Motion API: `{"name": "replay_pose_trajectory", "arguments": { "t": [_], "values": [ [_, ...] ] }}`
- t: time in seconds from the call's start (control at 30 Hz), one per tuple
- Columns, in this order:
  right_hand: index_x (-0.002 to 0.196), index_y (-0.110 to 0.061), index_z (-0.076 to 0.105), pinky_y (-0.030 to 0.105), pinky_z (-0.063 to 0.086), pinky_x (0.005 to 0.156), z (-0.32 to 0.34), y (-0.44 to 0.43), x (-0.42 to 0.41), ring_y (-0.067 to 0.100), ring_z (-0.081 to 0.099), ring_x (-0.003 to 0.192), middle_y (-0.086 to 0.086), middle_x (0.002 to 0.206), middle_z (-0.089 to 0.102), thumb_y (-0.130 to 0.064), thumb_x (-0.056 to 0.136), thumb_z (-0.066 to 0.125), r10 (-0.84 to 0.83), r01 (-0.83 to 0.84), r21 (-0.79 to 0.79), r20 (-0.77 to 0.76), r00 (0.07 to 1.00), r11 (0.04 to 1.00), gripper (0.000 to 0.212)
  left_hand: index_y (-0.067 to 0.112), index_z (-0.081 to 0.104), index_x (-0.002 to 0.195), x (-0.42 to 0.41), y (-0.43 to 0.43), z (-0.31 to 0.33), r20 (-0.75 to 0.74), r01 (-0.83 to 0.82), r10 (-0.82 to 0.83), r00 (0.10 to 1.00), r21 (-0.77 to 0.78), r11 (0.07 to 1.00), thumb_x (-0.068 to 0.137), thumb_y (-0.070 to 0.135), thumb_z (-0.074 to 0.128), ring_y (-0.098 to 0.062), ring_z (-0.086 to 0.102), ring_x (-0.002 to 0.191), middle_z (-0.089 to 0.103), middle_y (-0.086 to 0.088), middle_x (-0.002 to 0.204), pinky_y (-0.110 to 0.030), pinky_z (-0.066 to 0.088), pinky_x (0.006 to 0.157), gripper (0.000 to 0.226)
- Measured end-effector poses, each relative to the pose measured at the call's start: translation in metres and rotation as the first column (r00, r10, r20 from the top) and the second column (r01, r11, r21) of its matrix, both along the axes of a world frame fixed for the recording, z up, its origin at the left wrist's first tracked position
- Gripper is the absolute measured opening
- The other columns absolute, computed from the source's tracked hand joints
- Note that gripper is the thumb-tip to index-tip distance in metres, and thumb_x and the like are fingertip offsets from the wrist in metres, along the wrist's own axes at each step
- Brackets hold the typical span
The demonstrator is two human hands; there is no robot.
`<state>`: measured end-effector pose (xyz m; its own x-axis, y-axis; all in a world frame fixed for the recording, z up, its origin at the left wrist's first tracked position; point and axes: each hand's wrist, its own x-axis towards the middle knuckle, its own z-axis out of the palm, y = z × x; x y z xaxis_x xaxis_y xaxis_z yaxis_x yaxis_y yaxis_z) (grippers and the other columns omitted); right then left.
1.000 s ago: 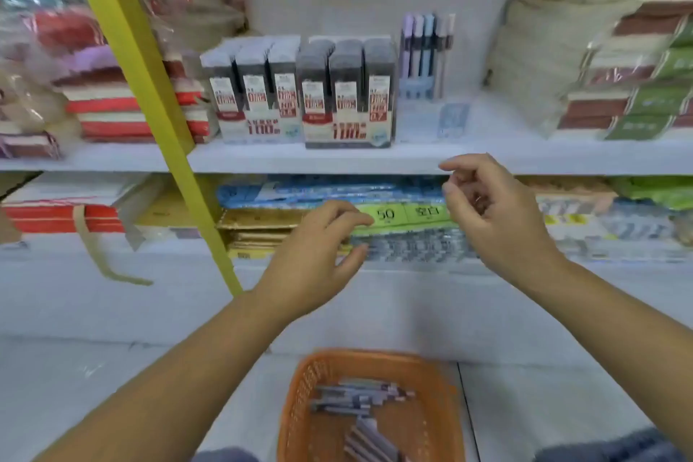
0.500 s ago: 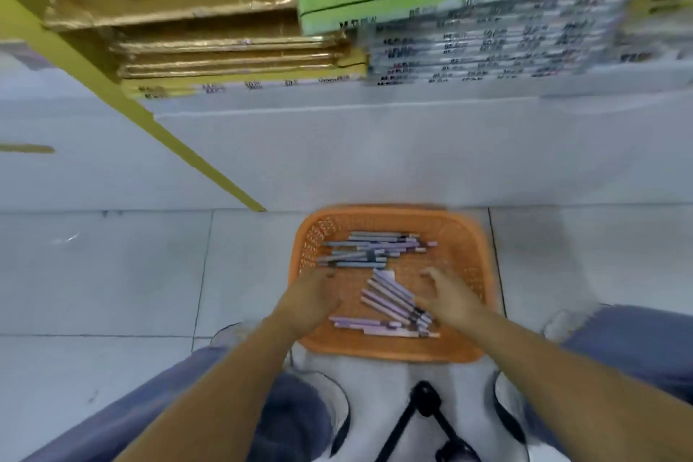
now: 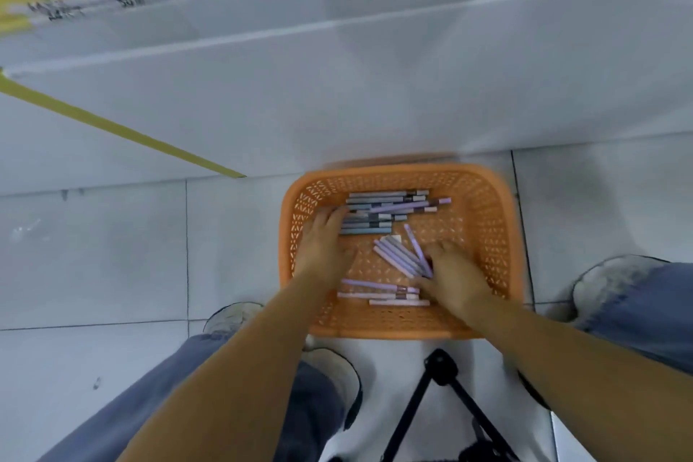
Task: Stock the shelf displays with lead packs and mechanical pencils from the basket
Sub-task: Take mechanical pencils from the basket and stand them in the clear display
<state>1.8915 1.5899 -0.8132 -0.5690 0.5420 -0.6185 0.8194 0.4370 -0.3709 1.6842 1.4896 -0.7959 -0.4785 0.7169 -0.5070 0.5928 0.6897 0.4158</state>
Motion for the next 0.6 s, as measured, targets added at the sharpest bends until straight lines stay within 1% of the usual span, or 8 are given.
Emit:
{"name": "replay_pose_trajectory", "arguments": {
  "t": [0.1, 0.2, 0.27, 0.4, 0.47, 0.5, 0.57, 0.6],
  "values": [
    [0.123, -0.01, 0.052, 0.034, 0.041, 0.093, -0.002, 0.001, -0.002, 0.027, 0.05, 0.111, 0.012, 0.124, 0.052, -0.032, 0.092, 0.062, 0.0, -0.001, 0.009, 0.014, 1.0, 1.0, 0.039, 0.029, 0.042, 0.146, -0.003, 0.008, -0.01, -0.054, 0.055, -0.058, 0.997, -0.064, 0.996, 0.087, 0.027, 0.07, -0.028, 0.03, 0.136, 0.032, -0.004, 0.15, -0.04, 0.03, 0.114, 0.066],
    [0.117, -0.01, 0.054, 0.032, 0.039, 0.087, -0.003, 0.006, -0.002, 0.027, 0.051, 0.108, 0.012, 0.12, 0.054, -0.03, 0.093, 0.061, -0.018, 0.018, -0.008, 0.003, 1.0, 1.0, 0.032, 0.029, 0.045, 0.142, 0.001, 0.01, -0.017, -0.119, 0.13, -0.144, 0.982, -0.118, 0.984, 0.09, 0.027, 0.067, -0.028, 0.03, 0.138, 0.034, -0.004, 0.15, -0.043, 0.031, 0.114, 0.057],
    [0.113, -0.009, 0.056, 0.031, 0.037, 0.083, -0.003, 0.009, -0.001, 0.027, 0.053, 0.105, 0.012, 0.117, 0.056, -0.031, 0.096, 0.057, 0.019, -0.019, 0.002, 0.008, 1.0, 1.0, 0.028, 0.028, 0.046, 0.141, 0.003, 0.01, -0.02, -0.12, 0.15, -0.165, 0.979, -0.122, 0.981, 0.093, 0.024, 0.063, -0.027, 0.03, 0.14, 0.034, -0.003, 0.15, -0.045, 0.03, 0.114, 0.051],
    [0.11, -0.008, 0.057, 0.032, 0.038, 0.085, -0.001, 0.009, 0.001, 0.026, 0.053, 0.104, 0.012, 0.115, 0.056, -0.031, 0.099, 0.051, 0.063, -0.063, 0.014, 0.005, 0.998, 0.998, 0.026, 0.018, 0.044, 0.144, 0.007, 0.009, -0.017, 0.006, 0.171, -0.171, 0.985, -0.117, 0.978, 0.101, 0.016, 0.049, -0.028, 0.038, 0.135, 0.031, -0.006, 0.152, -0.046, 0.036, 0.113, 0.043],
    [0.108, -0.008, 0.055, 0.031, 0.039, 0.08, 0.005, 0.011, 0.003, 0.025, 0.055, 0.098, 0.012, 0.111, 0.058, -0.029, 0.099, 0.05, 0.046, -0.046, -0.028, -0.003, 0.999, 0.999, 0.023, 0.016, 0.037, 0.148, 0.009, 0.006, -0.012, 0.075, 0.163, -0.153, 0.985, -0.147, 0.976, 0.105, 0.018, 0.042, -0.031, 0.045, 0.131, 0.03, -0.01, 0.155, -0.047, 0.042, 0.109, 0.043],
    [0.107, -0.009, 0.054, 0.031, 0.04, 0.076, 0.01, 0.013, 0.004, 0.023, 0.056, 0.092, 0.012, 0.107, 0.06, -0.028, 0.1, 0.049, 0.034, -0.034, -0.074, -0.008, 0.999, 0.997, 0.021, 0.016, 0.034, 0.149, 0.009, 0.004, -0.01, 0.108, 0.172, -0.156, 0.982, -0.162, 0.972, 0.106, 0.021, 0.039, -0.032, 0.05, 0.127, 0.035, -0.013, 0.154, -0.048, 0.045, 0.105, 0.044],
    [0.103, -0.01, 0.051, 0.031, 0.04, 0.067, 0.022, 0.022, 0.005, 0.022, 0.056, 0.081, 0.01, 0.095, 0.061, -0.025, 0.1, 0.049, 0.028, -0.03, -0.172, -0.014, 1.0, 0.985, 0.016, 0.017, 0.035, 0.145, 0.009, 0.002, -0.001, 0.188, 0.151, -0.121, 0.975, -0.155, 0.976, 0.107, 0.026, 0.039, -0.029, 0.061, 0.11, 0.054, -0.015, 0.136, -0.044, 0.052, 0.091, 0.04],
    [0.103, -0.011, 0.051, 0.032, 0.042, 0.066, 0.03, 0.027, 0.005, 0.022, 0.057, 0.079, 0.009, 0.091, 0.06, -0.025, 0.1, 0.049, 0.015, -0.019, -0.215, -0.02, 1.0, 0.976, 0.015, 0.017, 0.04, 0.14, 0.009, 0.002, 0.005, 0.227, 0.118, -0.086, 0.97, -0.134, 0.984, 0.107, 0.028, 0.041, -0.023, 0.063, 0.098, 0.061, -0.013, 0.123, -0.038, 0.053, 0.082, 0.035]
  ]
}}
